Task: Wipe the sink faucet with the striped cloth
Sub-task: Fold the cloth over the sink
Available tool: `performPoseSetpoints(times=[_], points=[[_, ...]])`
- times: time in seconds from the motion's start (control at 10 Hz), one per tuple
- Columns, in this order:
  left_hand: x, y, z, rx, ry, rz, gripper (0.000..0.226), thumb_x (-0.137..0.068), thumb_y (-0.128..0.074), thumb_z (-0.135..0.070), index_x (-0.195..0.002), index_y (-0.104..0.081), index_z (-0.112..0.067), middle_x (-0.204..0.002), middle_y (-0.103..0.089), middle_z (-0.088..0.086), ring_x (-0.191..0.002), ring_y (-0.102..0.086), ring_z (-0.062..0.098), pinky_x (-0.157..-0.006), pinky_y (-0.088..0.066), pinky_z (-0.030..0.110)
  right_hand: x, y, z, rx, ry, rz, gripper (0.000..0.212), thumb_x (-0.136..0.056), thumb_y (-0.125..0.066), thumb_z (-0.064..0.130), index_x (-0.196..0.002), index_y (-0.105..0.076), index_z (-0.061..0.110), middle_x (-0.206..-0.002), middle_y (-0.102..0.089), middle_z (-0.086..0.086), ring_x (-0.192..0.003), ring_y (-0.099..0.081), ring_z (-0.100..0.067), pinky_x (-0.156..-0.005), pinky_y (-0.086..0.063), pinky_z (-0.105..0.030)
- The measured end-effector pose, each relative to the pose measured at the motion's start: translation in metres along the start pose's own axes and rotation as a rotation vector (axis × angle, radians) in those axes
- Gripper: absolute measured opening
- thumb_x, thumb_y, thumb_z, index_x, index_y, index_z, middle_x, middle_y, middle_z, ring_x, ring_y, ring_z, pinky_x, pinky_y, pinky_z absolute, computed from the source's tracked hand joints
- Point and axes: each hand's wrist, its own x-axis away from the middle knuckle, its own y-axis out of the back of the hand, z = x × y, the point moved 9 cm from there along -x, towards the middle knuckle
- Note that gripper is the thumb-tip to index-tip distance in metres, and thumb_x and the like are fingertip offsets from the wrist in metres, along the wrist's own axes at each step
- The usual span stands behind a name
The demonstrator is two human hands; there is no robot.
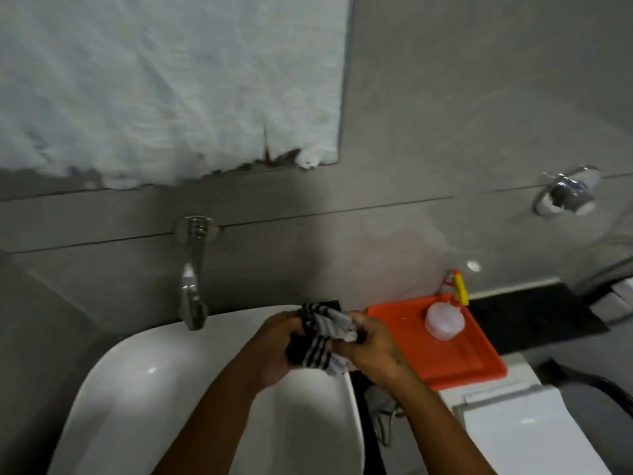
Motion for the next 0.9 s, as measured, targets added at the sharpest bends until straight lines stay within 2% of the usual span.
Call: performPoseSetpoints(times=[0.1,0.2,0.3,0.4,0.5,0.6,0.7,0.8,0.9], points=[[-0.061,-0.036,-0.020,-0.464,-0.106,-0.185,0.058,-0.077,-0.078,0.001,-0.128,-0.051,-0.001,-0.125,-0.061,0.016,-0.108,-0.062,0.030,-0.081,-0.056,0.037,0.012,0.067,-0.059,-0.353,-0.210,-0.240,0.019,-0.085,-0.070,-0.003,-0.099,-0.072,0.010,-0.085,-0.078,-0.007,-0.074,-0.073,-0.023,-0.056,-0.060,-0.029],[-0.129,-0.098,-0.009,-1.044,-0.210,-0.134,0.062,-0.073,-0.081,-0.012,-0.124,-0.046,-0.006,-0.122,-0.059,0.011,-0.111,-0.060,0.028,-0.087,-0.051,0.035,0.016,0.111,-0.116,-0.459,-0.387,-0.388,0.013,-0.085,-0.071,0.004,-0.098,-0.073,0.006,-0.090,-0.078,-0.015,-0.079,-0.073,-0.034,-0.060,-0.061,-0.036],[-0.199,-0.140,0.034,-1.442,-0.264,-0.072,0.053,-0.081,-0.069,-0.014,-0.127,-0.043,-0.004,-0.129,-0.054,0.022,-0.119,-0.055,0.040,-0.095,-0.048,0.044,-0.009,0.151,-0.165,-0.380,-0.467,-0.507,0.017,-0.087,-0.070,0.007,-0.104,-0.072,0.005,-0.096,-0.076,-0.019,-0.081,-0.072,-0.035,-0.069,-0.062,-0.042],[-0.252,-0.147,0.085,-1.677,-0.219,-0.011,0.060,-0.089,-0.057,-0.016,-0.143,-0.034,-0.011,-0.149,-0.040,0.017,-0.135,-0.045,0.039,-0.109,-0.042,0.052,-0.037,0.174,-0.216,-0.226,-0.601,-0.521,0.022,-0.087,-0.070,0.013,-0.107,-0.069,0.003,-0.097,-0.074,-0.020,-0.081,-0.072,-0.035,-0.073,-0.062,-0.043],[-0.289,-0.143,0.124,-1.855,-0.185,-0.003,0.064,-0.092,-0.057,-0.024,-0.150,-0.030,-0.013,-0.157,-0.034,0.015,-0.143,-0.037,0.037,-0.116,-0.034,0.056,-0.056,0.183,-0.253,-0.200,-0.678,-0.483,0.024,-0.092,-0.064,0.015,-0.112,-0.065,0.001,-0.101,-0.072,-0.022,-0.080,-0.068,-0.029,-0.068,-0.058,-0.038],[-0.302,-0.131,0.151,-1.923,-0.104,0.042,0.061,-0.096,-0.054,-0.026,-0.151,-0.031,-0.012,-0.157,-0.036,0.017,-0.142,-0.040,0.038,-0.114,-0.035,0.053,-0.068,0.183,-0.274,-0.063,-0.707,-0.376,0.034,-0.096,-0.056,0.010,-0.128,-0.055,0.000,-0.123,-0.063,-0.024,-0.100,-0.063,-0.032,-0.096,-0.053,-0.043],[-0.297,-0.120,0.162,-2.039,-0.093,0.066,0.051,-0.100,-0.045,-0.025,-0.149,-0.036,-0.012,-0.154,-0.040,0.018,-0.137,-0.045,0.038,-0.112,-0.039,0.052,-0.067,0.172,-0.265,0.006,-0.716,-0.247,0.037,-0.096,-0.055,0.008,-0.133,-0.050,0.006,-0.121,-0.063,-0.016,-0.100,-0.065,-0.025,-0.085,-0.057,-0.026],[-0.280,-0.131,0.154,-2.094,-0.139,0.100,0.054,-0.100,-0.045,-0.027,-0.151,-0.034,-0.011,-0.156,-0.038,0.017,-0.140,-0.042,0.038,-0.115,-0.035,0.052,-0.060,0.177,-0.236,0.194,-0.689,-0.259,0.029,-0.099,-0.050,0.009,-0.127,-0.052,0.001,-0.095,-0.064,-0.007,-0.068,-0.057,-0.008,-0.078,-0.050,-0.020],[-0.249,-0.147,0.119,-2.132,-0.259,0.061,0.055,-0.096,-0.047,-0.016,-0.148,-0.034,-0.007,-0.153,-0.038,0.020,-0.138,-0.042,0.040,-0.113,-0.036,0.053,-0.056,0.180,-0.177,0.369,-0.522,-0.322,0.035,-0.101,-0.048,0.011,-0.134,-0.047,0.000,-0.135,-0.055,-0.020,-0.116,-0.058,-0.028,-0.108,-0.045,-0.038]])
